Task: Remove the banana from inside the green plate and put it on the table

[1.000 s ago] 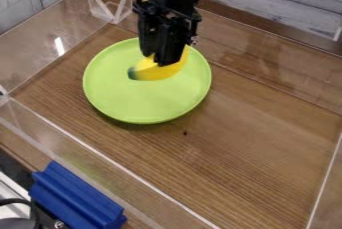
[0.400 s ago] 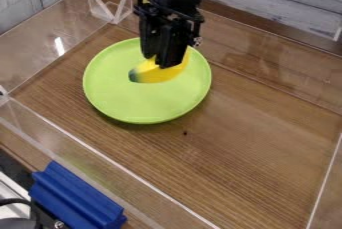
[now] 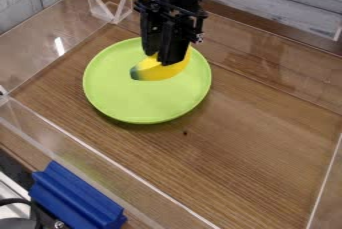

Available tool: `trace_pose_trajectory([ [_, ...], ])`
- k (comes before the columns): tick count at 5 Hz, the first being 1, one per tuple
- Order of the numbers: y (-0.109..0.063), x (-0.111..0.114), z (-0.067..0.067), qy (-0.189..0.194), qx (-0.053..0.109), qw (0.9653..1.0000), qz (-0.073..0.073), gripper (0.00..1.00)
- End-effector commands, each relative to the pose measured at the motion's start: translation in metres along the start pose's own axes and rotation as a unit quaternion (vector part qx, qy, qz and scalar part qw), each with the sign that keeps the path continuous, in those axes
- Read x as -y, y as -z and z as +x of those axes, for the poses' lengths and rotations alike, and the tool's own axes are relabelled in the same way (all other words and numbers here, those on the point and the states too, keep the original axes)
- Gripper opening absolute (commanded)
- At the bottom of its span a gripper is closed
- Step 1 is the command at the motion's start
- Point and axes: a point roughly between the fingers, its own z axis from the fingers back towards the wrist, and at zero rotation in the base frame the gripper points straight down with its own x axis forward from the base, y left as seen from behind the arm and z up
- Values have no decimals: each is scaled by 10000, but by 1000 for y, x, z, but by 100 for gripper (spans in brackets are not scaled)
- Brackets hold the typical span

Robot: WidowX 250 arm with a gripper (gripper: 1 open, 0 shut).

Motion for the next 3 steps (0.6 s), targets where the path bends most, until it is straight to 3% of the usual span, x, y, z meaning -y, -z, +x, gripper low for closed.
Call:
trace_pose_trajectory([
  [1,-16,6,-3,-164,402,9990,124,0],
  [3,-5,15,-8,-475,438,9979,65,0],
])
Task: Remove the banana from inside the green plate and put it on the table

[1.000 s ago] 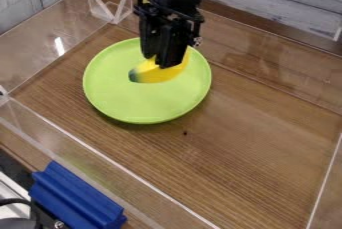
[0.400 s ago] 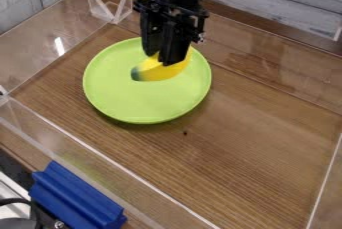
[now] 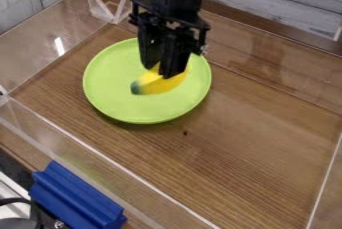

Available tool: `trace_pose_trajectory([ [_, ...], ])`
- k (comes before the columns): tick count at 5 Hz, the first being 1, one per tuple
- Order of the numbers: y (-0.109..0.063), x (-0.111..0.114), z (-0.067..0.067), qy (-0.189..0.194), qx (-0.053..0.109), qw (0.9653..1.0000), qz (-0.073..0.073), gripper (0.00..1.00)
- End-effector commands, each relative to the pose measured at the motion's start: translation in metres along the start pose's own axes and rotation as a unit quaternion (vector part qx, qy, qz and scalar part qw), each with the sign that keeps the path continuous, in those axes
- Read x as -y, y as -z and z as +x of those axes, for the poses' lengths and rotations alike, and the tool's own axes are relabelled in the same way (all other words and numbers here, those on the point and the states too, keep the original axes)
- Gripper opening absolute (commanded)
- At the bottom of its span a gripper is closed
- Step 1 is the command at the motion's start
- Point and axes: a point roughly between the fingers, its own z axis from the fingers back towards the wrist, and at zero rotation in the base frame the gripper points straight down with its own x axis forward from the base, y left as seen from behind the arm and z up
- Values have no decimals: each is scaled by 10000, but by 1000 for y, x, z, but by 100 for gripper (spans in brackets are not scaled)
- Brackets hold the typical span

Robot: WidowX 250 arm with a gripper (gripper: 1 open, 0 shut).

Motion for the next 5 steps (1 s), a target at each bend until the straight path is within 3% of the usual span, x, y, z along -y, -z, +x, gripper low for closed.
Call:
trace_pose_trajectory([
  [1,-8,6,-3,-142,314,9994,51,0],
  [5,23,18,-2,-344,487,9982,26,0],
])
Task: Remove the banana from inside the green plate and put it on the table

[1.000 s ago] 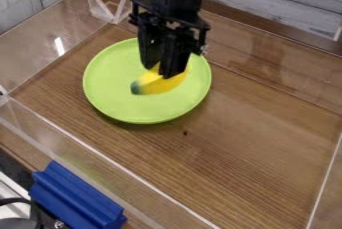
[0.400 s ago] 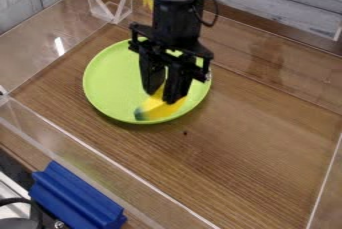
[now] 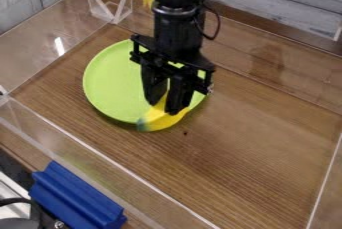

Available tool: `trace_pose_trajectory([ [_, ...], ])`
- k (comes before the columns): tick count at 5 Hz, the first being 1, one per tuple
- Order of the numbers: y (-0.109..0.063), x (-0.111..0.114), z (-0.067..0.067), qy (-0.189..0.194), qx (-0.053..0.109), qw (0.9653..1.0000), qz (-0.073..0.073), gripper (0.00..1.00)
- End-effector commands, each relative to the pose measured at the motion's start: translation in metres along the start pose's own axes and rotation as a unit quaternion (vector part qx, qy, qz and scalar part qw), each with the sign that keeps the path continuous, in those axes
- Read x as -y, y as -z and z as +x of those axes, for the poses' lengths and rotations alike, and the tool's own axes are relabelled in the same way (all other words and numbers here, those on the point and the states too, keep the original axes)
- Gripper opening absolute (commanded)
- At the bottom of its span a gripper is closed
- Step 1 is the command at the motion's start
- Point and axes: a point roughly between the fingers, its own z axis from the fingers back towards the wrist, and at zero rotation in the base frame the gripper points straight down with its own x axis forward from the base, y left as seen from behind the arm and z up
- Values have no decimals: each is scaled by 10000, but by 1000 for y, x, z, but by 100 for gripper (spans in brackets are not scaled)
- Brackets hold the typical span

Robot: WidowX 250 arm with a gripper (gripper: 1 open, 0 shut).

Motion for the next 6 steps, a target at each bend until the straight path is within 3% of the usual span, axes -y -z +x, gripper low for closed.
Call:
trace_pose_trajectory([
  [1,-8,1,2,-66,334,9994,-10,0],
  [2,-6,2,2,-128,371,9992,-74,0],
  [3,-5,1,3,-180,414,9989,-147,100],
  [6,10,-3,11,163,474,9986,-167,100],
])
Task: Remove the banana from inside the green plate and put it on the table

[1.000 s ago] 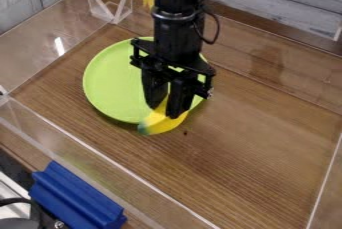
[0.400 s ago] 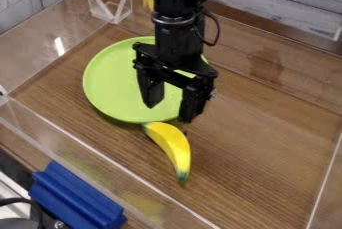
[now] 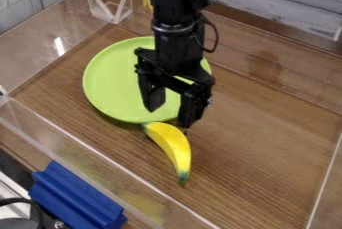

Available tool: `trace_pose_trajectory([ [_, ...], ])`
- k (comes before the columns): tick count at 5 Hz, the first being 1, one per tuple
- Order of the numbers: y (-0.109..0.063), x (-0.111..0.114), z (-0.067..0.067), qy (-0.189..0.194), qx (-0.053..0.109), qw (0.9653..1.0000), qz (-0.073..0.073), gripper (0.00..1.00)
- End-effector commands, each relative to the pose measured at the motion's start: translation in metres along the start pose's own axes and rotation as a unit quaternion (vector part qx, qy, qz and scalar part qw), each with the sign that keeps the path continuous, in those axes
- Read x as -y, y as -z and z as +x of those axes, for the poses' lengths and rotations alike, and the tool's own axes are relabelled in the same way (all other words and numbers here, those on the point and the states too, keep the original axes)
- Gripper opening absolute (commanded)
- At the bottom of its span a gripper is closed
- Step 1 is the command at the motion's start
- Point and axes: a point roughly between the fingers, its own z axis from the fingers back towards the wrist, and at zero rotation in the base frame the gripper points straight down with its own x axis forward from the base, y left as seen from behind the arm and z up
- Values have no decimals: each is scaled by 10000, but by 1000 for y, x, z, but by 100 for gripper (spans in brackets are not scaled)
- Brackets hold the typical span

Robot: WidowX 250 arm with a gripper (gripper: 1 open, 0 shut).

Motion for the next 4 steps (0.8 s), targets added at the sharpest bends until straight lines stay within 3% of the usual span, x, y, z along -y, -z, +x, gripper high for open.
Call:
trace_pose_trajectory([
  [1,-1,1,4,139,137,9998,22,100],
  [4,10,-1,10,288,215,9993,25,100],
])
